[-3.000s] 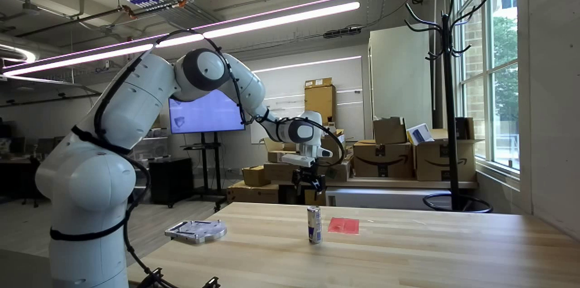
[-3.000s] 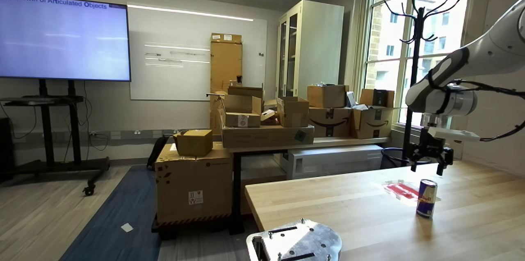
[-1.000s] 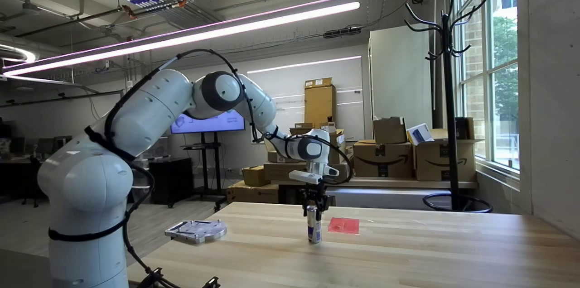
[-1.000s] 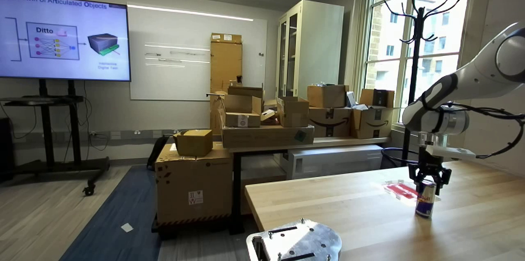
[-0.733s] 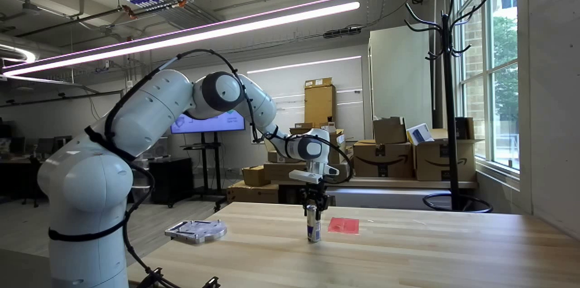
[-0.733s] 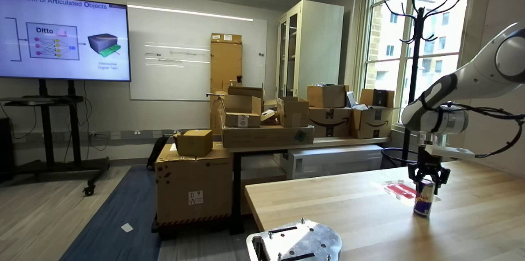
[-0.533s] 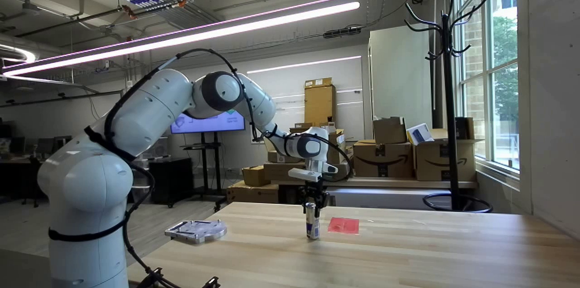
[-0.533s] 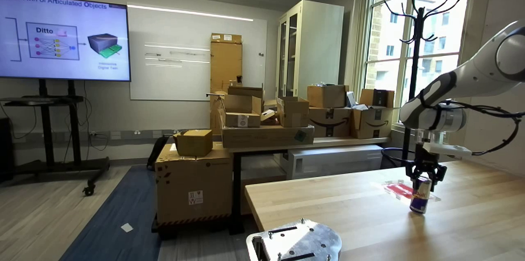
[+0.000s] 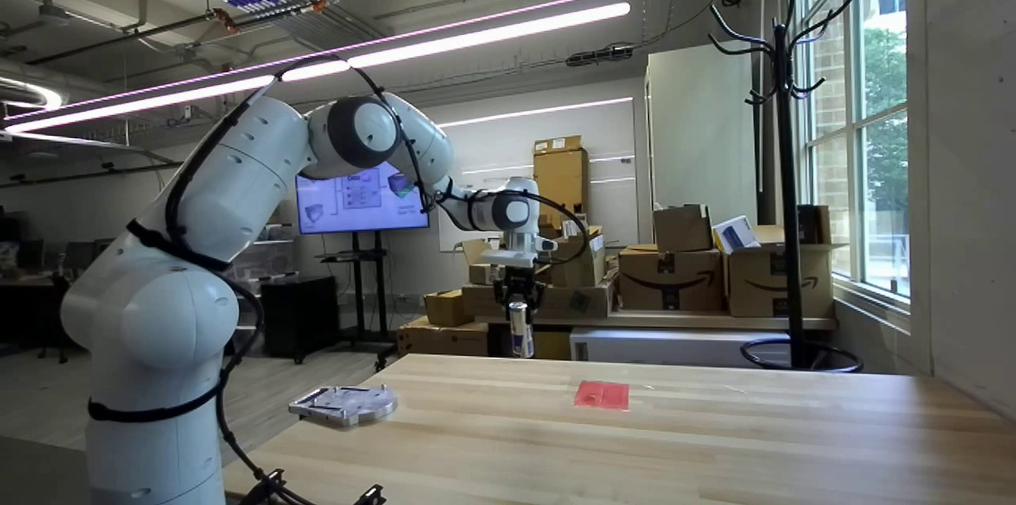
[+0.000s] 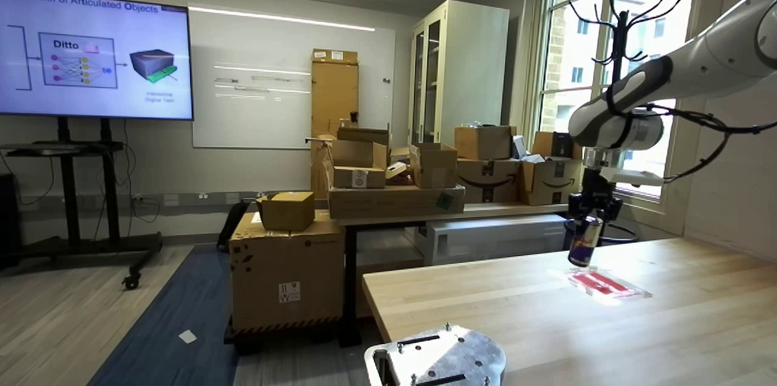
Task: Put the red bull can on the metal object
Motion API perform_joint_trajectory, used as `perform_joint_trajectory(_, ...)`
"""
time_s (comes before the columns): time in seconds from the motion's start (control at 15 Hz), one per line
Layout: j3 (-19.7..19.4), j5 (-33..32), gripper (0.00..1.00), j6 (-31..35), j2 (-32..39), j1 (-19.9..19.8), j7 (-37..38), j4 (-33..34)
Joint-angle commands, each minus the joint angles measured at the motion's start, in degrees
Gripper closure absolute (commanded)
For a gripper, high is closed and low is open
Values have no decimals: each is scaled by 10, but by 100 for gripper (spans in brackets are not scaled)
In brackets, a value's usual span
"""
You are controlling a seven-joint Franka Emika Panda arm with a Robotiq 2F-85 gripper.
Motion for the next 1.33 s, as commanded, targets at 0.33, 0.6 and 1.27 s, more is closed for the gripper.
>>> perform_joint_trajectory(0.33,53,-93,67,-37,-59,129,-2,-16)
perform_joint_trajectory(0.6,77,-129,67,-43,-55,184,-4,-33)
perform_joint_trajectory(1.27,130,-144,67,-43,-43,240,-44,-103)
